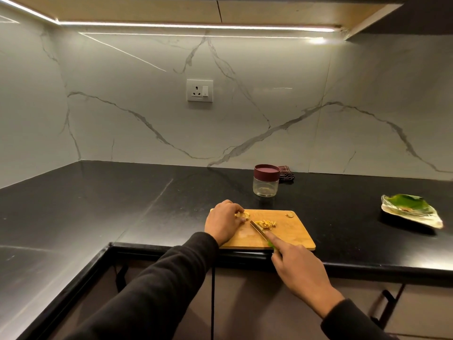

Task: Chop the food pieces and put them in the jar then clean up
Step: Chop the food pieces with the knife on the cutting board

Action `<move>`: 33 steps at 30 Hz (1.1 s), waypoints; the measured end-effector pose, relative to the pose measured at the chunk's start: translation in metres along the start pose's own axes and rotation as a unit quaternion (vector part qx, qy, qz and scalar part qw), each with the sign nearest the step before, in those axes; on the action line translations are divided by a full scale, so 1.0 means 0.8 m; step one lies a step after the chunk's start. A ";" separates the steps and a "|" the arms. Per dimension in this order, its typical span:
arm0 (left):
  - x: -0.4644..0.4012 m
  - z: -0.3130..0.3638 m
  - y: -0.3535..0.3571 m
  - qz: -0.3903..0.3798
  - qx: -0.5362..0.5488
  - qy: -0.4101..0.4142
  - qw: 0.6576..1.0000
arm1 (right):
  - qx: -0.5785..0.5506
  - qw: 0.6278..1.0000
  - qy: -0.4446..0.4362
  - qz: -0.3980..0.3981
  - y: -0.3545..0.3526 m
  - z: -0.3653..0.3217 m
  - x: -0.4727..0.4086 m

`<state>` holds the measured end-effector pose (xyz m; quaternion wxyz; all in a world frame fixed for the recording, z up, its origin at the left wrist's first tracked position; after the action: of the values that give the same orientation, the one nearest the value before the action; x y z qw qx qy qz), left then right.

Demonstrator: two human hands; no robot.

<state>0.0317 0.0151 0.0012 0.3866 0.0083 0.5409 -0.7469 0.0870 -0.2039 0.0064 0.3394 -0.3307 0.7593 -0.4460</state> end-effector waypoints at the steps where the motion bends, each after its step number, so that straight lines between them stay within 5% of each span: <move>1: 0.000 0.001 0.000 0.006 0.005 0.000 1.000 | -0.001 1.000 0.000 0.001 0.000 0.000 0.000; 14: 0.014 0.003 -0.013 0.050 0.081 0.040 0.995 | -0.007 1.000 -0.004 0.004 -0.001 -0.001 0.001; 33: 0.044 0.004 -0.046 -0.107 0.057 0.131 0.984 | -0.021 0.999 -0.022 -0.024 0.012 -0.032 0.012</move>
<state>-0.0135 -0.0033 0.0164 0.2297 0.0699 0.5414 -0.8058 0.0591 -0.1960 0.0053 0.3382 -0.3659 0.7527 -0.4302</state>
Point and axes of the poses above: each hand's wrist, its own x-axis away from the middle knuckle, its own y-axis out of the palm, z = x × y, the point moved 3 cm from there along -x, towards the middle knuckle, and after that the axes turned 1 degree about -z, right-handed, at the moved point
